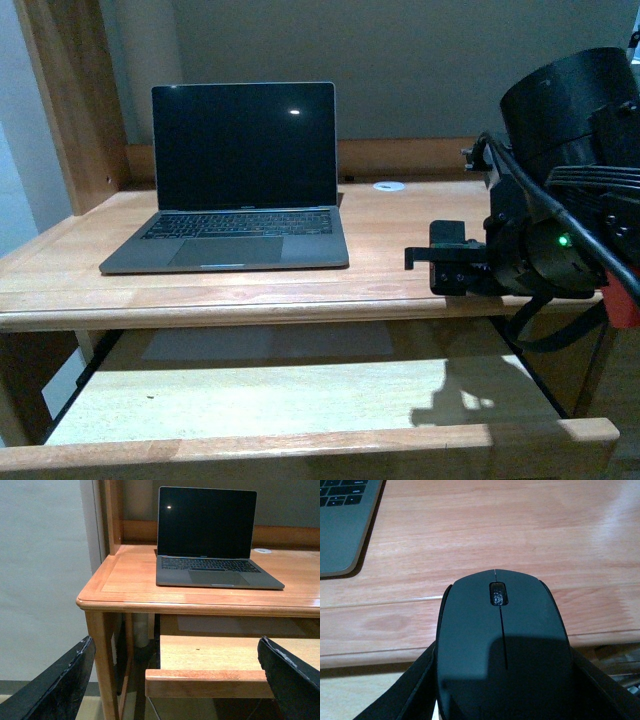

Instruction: Place mouse

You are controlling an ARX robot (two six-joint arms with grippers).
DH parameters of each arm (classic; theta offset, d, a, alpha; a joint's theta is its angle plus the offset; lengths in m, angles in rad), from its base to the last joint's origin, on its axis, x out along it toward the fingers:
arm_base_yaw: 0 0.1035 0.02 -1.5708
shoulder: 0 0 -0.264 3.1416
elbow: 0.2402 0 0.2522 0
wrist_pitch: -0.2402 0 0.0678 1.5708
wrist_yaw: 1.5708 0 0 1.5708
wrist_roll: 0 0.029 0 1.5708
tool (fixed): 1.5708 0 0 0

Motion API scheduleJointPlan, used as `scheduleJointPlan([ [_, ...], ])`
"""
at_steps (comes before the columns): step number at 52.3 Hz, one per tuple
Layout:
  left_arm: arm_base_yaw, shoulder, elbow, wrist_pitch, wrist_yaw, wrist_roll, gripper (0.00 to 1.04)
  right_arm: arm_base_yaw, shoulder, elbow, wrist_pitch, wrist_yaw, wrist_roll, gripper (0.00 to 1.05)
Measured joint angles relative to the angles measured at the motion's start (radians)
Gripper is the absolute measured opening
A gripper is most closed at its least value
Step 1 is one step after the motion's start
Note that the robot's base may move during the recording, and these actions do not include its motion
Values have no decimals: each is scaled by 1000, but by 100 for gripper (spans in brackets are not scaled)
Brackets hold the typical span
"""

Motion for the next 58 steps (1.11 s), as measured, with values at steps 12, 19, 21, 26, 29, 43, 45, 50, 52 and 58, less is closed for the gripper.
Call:
scheduleJointPlan([
  [12, 0, 0, 0, 0, 0, 0, 98, -3, 103, 92, -31, 19, 20, 63],
  [19, 0, 0, 0, 0, 0, 0, 98, -8, 144, 126, -47, 34, 29, 63],
  [21, 0, 0, 0, 0, 0, 0, 98, -8, 156, 132, -44, 41, 31, 63],
  [26, 0, 0, 0, 0, 0, 0, 98, -11, 172, 161, -59, 53, 38, 63],
  [29, 0, 0, 0, 0, 0, 0, 98, -14, 183, 177, -62, 57, 41, 63],
  [43, 0, 0, 0, 0, 0, 0, 98, -24, 254, 302, -129, 91, 63, 63],
  [45, 0, 0, 0, 0, 0, 0, 98, -25, 262, 318, -142, 93, 66, 63],
  [50, 0, 0, 0, 0, 0, 0, 98, -31, 285, 364, -172, 95, 71, 63],
  [52, 0, 0, 0, 0, 0, 0, 98, -34, 295, 383, -180, 97, 74, 63],
  [58, 0, 0, 0, 0, 0, 0, 98, -49, 312, 417, -194, 80, 100, 63],
])
